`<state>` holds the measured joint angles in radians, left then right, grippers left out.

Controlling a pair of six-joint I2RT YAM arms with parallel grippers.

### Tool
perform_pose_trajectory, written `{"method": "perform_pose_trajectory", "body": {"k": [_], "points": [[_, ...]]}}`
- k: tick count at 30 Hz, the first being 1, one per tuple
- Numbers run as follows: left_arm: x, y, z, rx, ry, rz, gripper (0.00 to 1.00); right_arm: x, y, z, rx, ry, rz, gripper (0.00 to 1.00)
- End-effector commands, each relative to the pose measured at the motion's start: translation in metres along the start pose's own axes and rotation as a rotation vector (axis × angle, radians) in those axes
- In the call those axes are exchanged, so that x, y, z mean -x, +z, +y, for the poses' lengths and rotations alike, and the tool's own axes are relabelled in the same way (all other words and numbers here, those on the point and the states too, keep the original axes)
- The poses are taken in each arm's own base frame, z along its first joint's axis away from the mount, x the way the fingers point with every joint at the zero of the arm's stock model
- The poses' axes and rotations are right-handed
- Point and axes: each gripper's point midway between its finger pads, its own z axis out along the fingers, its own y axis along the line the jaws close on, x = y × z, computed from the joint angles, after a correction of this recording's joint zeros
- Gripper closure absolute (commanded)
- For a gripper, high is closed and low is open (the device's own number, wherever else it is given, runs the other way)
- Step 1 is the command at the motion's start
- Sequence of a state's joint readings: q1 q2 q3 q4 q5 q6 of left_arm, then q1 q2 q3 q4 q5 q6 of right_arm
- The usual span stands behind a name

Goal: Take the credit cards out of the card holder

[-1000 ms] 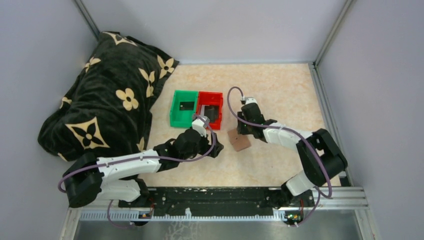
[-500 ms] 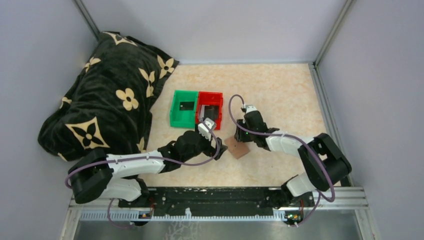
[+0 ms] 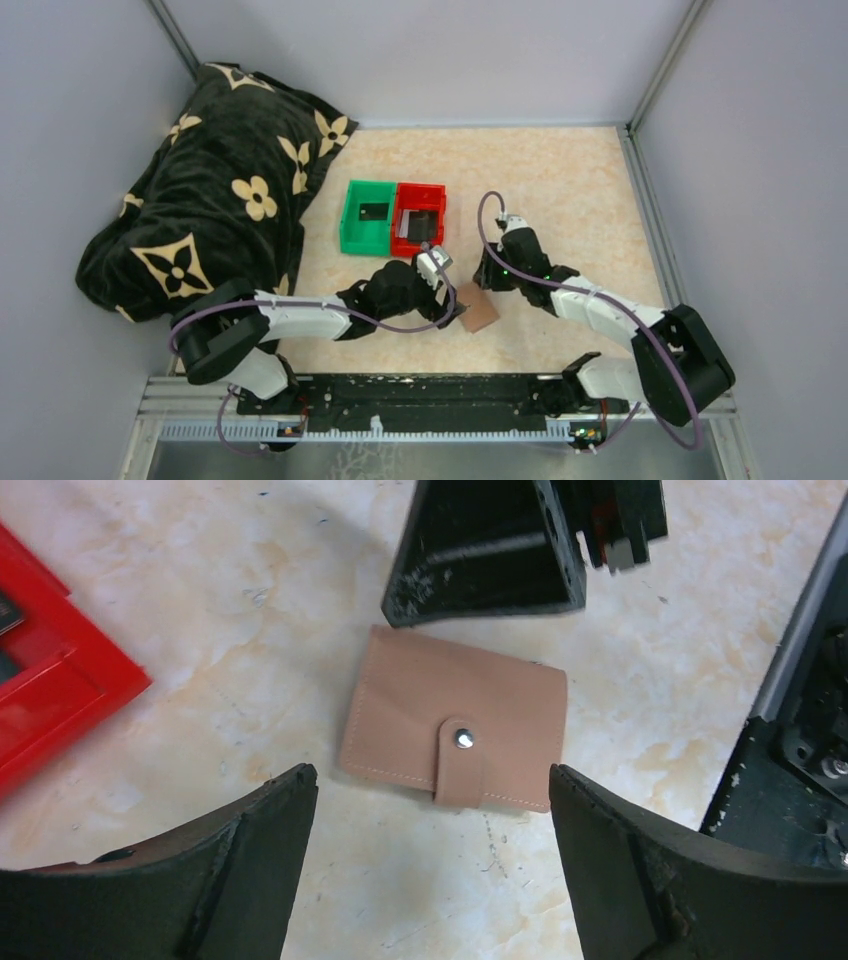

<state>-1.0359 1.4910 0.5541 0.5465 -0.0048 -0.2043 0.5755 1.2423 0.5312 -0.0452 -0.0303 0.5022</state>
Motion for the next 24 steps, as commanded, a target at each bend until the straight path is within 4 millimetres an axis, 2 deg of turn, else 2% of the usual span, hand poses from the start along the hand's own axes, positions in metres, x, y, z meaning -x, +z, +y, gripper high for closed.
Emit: {"method": "perform_pose_trajectory", "body": {"k": [1, 2, 3, 4, 5, 7, 13, 17, 24], "points": [[0.01, 0.007, -0.021, -0.12, 0.041, -0.01, 0.11, 0.042, -0.019, 0.014, 0.052, 0.052, -0.107, 0.68], [0.008, 0.008, -0.02, -0.119, 0.043, -0.008, 0.13, 0.042, -0.021, 0.012, 0.042, 0.048, -0.111, 0.78], [0.006, 0.007, -0.02, -0.119, 0.048, -0.011, 0.17, 0.04, -0.023, 0.008, 0.026, 0.043, -0.106, 0.92], [0.006, 0.007, -0.019, -0.122, 0.058, -0.018, 0.22, 0.037, -0.024, 0.006, 0.018, 0.039, -0.099, 1.0], [0.005, 0.007, -0.019, -0.122, 0.065, -0.022, 0.27, 0.032, -0.024, 0.005, 0.019, 0.037, -0.084, 1.0], [0.003, 0.009, -0.019, -0.128, 0.082, -0.018, 0.3, 0.023, -0.026, 0.006, 0.036, 0.041, -0.07, 1.0], [-0.008, 0.018, -0.022, -0.163, 0.129, 0.003, 0.2, 0.0, -0.033, 0.023, 0.085, 0.042, -0.053, 1.0], [-0.012, 0.028, -0.016, -0.144, 0.159, -0.012, 0.19, -0.017, -0.03, 0.035, 0.115, 0.037, -0.02, 1.0], [-0.016, 0.04, -0.014, -0.139, 0.177, 0.002, 0.2, -0.05, -0.02, 0.019, 0.087, 0.077, 0.053, 1.0]]}}
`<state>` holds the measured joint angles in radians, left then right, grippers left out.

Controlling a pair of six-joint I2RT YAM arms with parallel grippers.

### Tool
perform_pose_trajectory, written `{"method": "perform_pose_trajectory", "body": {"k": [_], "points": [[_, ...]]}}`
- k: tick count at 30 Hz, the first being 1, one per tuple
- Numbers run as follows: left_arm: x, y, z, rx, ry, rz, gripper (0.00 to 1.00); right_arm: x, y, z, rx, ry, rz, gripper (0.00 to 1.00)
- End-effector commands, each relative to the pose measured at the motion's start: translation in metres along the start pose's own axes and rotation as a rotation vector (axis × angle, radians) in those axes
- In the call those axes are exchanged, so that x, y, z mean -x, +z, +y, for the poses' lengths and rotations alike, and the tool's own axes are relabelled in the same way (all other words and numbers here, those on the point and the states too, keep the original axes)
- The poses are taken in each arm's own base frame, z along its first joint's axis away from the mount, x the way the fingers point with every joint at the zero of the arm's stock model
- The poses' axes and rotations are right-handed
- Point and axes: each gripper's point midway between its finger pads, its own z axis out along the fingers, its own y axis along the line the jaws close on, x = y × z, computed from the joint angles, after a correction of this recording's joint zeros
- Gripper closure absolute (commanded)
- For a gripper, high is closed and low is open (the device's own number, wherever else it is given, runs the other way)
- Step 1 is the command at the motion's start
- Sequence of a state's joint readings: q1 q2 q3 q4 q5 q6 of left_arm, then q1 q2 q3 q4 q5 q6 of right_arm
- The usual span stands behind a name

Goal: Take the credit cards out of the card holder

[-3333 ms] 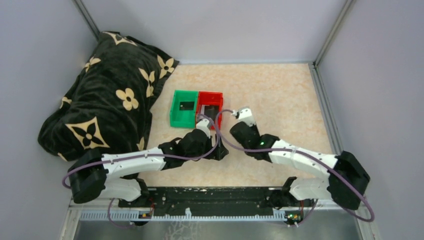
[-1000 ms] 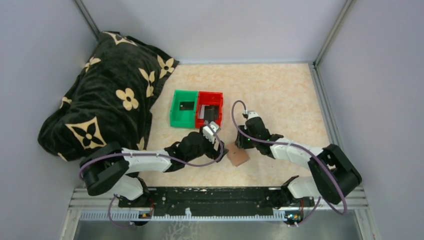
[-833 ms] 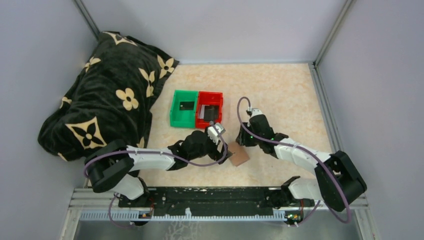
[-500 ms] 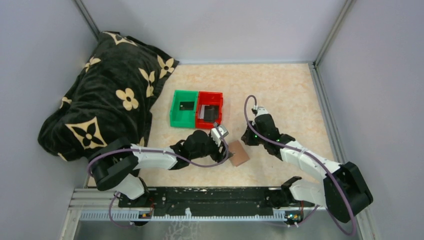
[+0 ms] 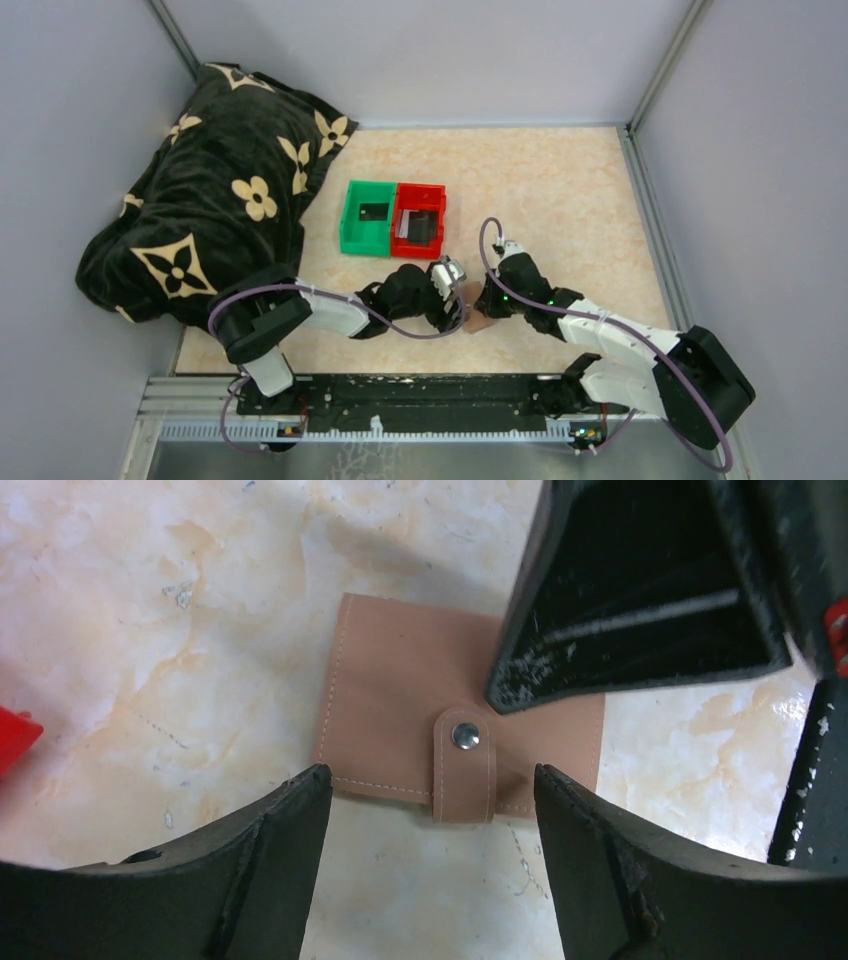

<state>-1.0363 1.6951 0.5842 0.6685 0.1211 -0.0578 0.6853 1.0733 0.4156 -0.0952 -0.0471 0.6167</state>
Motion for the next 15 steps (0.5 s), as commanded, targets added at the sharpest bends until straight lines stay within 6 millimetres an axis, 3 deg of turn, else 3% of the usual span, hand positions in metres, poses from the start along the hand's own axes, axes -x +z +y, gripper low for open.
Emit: {"method": "perform_pose_trajectory", "body": {"k": [1, 7, 15], "points": [[0.023, 0.011, -0.002, -0.019, 0.04, -0.07, 0.2, -0.012, 0.006, -0.004, 0.002, 0.045, 0.012, 1.0], [0.021, 0.015, -0.005, -0.033, 0.044, -0.067, 0.21, -0.029, 0.01, -0.011, 0.006, 0.075, 0.048, 1.0], [0.007, 0.021, -0.009, -0.056, 0.049, -0.032, 0.23, -0.034, 0.012, -0.014, -0.002, 0.083, 0.058, 1.0]]}}
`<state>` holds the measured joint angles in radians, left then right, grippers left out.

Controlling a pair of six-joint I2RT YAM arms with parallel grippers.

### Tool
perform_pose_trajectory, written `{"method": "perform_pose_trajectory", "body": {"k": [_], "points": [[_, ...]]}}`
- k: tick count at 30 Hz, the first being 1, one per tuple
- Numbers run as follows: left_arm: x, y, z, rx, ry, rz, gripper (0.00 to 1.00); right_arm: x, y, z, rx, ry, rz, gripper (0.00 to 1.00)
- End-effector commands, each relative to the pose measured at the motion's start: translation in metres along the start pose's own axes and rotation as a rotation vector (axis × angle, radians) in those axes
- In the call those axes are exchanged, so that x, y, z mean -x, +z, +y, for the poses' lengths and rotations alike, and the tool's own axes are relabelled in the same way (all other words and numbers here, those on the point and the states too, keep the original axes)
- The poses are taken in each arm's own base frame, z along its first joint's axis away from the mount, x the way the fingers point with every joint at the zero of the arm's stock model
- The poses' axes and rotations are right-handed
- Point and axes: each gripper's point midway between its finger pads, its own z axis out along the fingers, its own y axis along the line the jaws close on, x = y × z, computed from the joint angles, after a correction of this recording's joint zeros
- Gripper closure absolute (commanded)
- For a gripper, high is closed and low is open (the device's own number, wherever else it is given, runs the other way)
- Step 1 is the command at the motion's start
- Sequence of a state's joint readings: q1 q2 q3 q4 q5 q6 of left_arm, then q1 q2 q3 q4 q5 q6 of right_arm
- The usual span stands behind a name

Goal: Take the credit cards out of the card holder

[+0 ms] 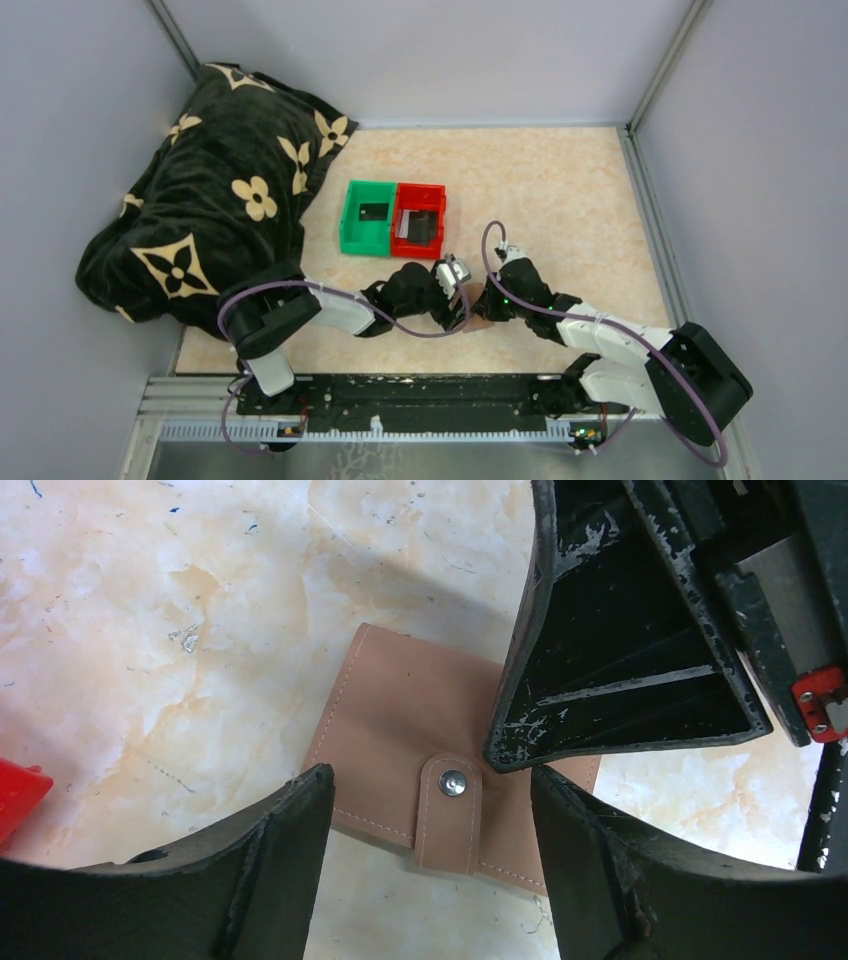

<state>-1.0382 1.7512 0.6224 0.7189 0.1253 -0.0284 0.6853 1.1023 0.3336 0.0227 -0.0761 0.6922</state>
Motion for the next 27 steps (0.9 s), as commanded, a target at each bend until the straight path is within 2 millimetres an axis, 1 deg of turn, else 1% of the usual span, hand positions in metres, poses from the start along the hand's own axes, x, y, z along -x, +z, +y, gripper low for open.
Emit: {"method": "perform_pose_trajectory", "body": {"k": [1, 3, 6, 9, 13, 18, 19, 20, 21, 24, 27], "points": [[-0.004, 0.007, -0.009, -0.046, 0.014, 0.005, 0.23, -0.016, 0.002, -0.011, -0.03, 0.009, 0.045, 1.0], [-0.01, 0.008, -0.008, -0.042, 0.017, 0.018, 0.24, -0.017, 0.002, -0.012, -0.03, 0.011, 0.046, 1.0], [-0.02, 0.01, -0.006, -0.035, 0.025, 0.043, 0.3, -0.018, 0.002, -0.011, -0.029, 0.013, 0.049, 1.0], [-0.03, 0.011, 0.001, 0.0, 0.022, 0.066, 0.34, -0.018, 0.001, -0.012, -0.032, 0.015, 0.049, 1.0], [-0.038, 0.013, 0.0, -0.014, 0.026, 0.099, 0.45, -0.016, -0.002, -0.012, -0.032, 0.02, 0.038, 1.0], [-0.044, 0.016, -0.012, -0.084, 0.023, 0.115, 0.71, -0.017, -0.002, -0.014, -0.039, 0.024, 0.037, 1.0], [-0.044, 0.016, -0.014, -0.098, 0.022, 0.116, 0.8, -0.017, -0.002, -0.014, -0.04, 0.025, 0.037, 1.0], [-0.044, 0.016, -0.016, -0.107, 0.019, 0.117, 0.92, -0.018, -0.002, -0.015, -0.043, 0.026, 0.037, 1.0], [-0.044, 0.016, -0.017, -0.112, 0.015, 0.117, 0.99, -0.018, -0.001, -0.016, -0.045, 0.029, 0.038, 1.0], [-0.044, 0.013, -0.019, -0.12, 0.002, 0.112, 1.0, -0.018, -0.001, -0.016, -0.044, 0.033, 0.039, 1.0], [-0.034, 0.007, -0.019, -0.108, -0.011, 0.079, 1.0, -0.017, -0.001, -0.019, -0.051, 0.037, 0.035, 1.0]]}}
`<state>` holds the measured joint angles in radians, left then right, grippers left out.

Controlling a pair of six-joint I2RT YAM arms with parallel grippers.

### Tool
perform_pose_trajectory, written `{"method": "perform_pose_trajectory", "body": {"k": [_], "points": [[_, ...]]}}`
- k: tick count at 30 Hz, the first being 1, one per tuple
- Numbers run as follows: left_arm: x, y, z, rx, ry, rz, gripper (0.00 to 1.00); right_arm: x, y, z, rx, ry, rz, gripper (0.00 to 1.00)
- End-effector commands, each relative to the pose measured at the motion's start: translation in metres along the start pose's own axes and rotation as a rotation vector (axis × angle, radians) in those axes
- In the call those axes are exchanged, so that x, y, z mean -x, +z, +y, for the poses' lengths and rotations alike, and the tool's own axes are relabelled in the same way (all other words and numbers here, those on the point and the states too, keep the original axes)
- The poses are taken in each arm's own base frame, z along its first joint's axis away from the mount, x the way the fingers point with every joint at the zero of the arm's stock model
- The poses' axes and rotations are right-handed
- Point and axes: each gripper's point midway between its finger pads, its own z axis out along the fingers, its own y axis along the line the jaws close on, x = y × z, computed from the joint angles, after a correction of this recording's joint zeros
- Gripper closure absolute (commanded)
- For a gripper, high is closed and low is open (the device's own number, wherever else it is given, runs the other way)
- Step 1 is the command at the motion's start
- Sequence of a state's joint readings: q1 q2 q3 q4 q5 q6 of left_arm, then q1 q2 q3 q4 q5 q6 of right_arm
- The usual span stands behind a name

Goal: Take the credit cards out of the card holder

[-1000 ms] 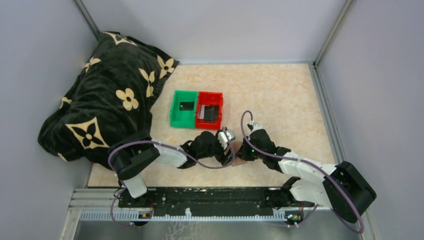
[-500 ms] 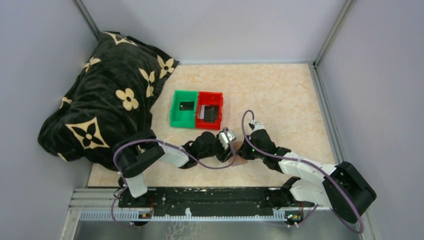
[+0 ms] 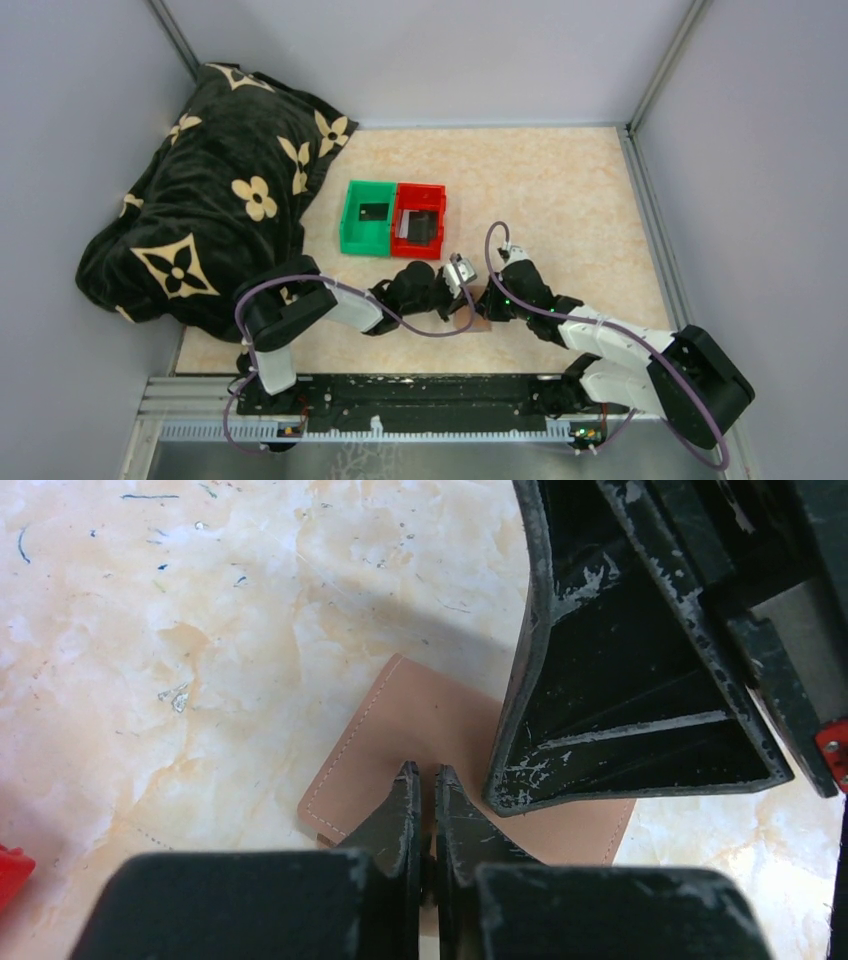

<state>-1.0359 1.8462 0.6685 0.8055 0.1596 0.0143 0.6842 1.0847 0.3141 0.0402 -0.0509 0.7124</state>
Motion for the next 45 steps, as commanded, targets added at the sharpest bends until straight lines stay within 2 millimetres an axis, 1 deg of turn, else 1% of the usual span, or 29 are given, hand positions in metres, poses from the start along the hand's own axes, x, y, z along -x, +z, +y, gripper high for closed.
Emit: {"method": "perform_pose_trajectory", "body": {"k": [1, 3, 7, 10, 13, 16, 18, 19, 22, 26, 29, 31, 35, 41, 45], "points": [[-0.032, -0.015, -0.019, -0.067, -0.066, 0.103, 1.0, -0.017, -0.002, -0.016, -0.044, 0.017, 0.06, 1.0], [-0.026, -0.019, -0.016, -0.039, -0.071, 0.09, 1.0, -0.015, -0.002, -0.017, -0.045, 0.023, 0.052, 1.0], [-0.004, -0.032, -0.003, 0.053, -0.097, 0.037, 1.0, -0.008, -0.005, -0.017, -0.045, 0.02, 0.035, 1.0], [0.02, -0.044, -0.001, 0.077, -0.11, -0.021, 1.0, 0.0, -0.008, -0.013, -0.04, 0.007, 0.016, 1.0], [0.048, -0.056, 0.0, 0.095, -0.102, -0.084, 1.0, 0.017, -0.015, -0.003, -0.02, -0.009, -0.035, 1.0], [0.07, -0.063, 0.002, 0.107, -0.072, -0.118, 1.0, 0.033, -0.023, 0.003, -0.013, -0.021, -0.085, 0.85], [0.077, -0.066, 0.003, 0.113, -0.053, -0.124, 1.0, 0.039, -0.025, 0.006, -0.004, -0.027, -0.1, 0.75], [0.078, -0.066, 0.004, 0.115, -0.05, -0.123, 1.0, 0.041, -0.026, 0.008, 0.002, -0.031, -0.103, 0.71], [0.07, -0.063, 0.006, 0.128, -0.045, -0.095, 1.0, 0.044, -0.027, 0.011, 0.011, -0.044, -0.104, 0.68], [0.053, -0.062, 0.007, 0.135, -0.067, -0.063, 1.0, 0.043, -0.027, 0.014, 0.033, -0.048, -0.104, 0.67], [0.045, -0.067, 0.009, 0.151, -0.099, -0.06, 1.0, 0.045, -0.026, 0.02, 0.059, -0.053, -0.107, 0.67], [0.043, -0.071, 0.01, 0.164, -0.109, -0.063, 1.0, 0.045, -0.024, 0.023, 0.075, -0.056, -0.101, 0.67], [0.044, -0.081, 0.017, 0.216, -0.118, -0.068, 1.0, 0.044, -0.019, 0.037, 0.132, -0.068, -0.07, 0.68], [0.041, -0.104, 0.029, 0.303, -0.115, -0.051, 1.0, 0.038, -0.01, 0.051, 0.163, -0.1, -0.041, 0.68], [0.032, -0.117, 0.033, 0.338, -0.121, -0.031, 1.0, 0.033, -0.004, 0.056, 0.178, -0.106, -0.025, 0.7]]}}
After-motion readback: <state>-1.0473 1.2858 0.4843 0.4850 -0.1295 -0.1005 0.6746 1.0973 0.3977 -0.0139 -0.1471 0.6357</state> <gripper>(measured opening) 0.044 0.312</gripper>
